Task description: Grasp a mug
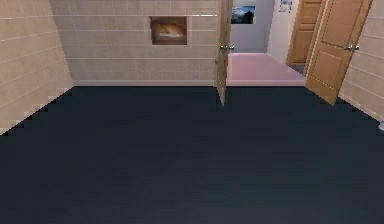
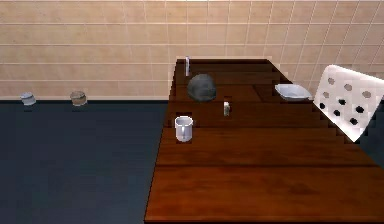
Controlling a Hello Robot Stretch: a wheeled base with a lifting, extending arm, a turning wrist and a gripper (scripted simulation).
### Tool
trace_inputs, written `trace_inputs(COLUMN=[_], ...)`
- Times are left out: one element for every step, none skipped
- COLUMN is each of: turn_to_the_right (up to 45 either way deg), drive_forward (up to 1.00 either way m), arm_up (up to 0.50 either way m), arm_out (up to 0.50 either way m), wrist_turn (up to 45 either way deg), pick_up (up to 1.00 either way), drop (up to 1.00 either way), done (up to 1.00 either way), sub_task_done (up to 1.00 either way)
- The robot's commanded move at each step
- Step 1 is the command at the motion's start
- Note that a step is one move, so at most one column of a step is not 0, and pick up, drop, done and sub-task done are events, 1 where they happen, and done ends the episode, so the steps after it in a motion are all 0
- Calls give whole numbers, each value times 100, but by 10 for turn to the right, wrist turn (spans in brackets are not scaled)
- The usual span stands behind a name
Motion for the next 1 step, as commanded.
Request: trace_inputs(turn_to_the_right=[0], drive_forward=[0], arm_up=[50], arm_out=[0], wrist_turn=[0], pick_up=[0], drop=[0], done=[0], sub_task_done=[0])
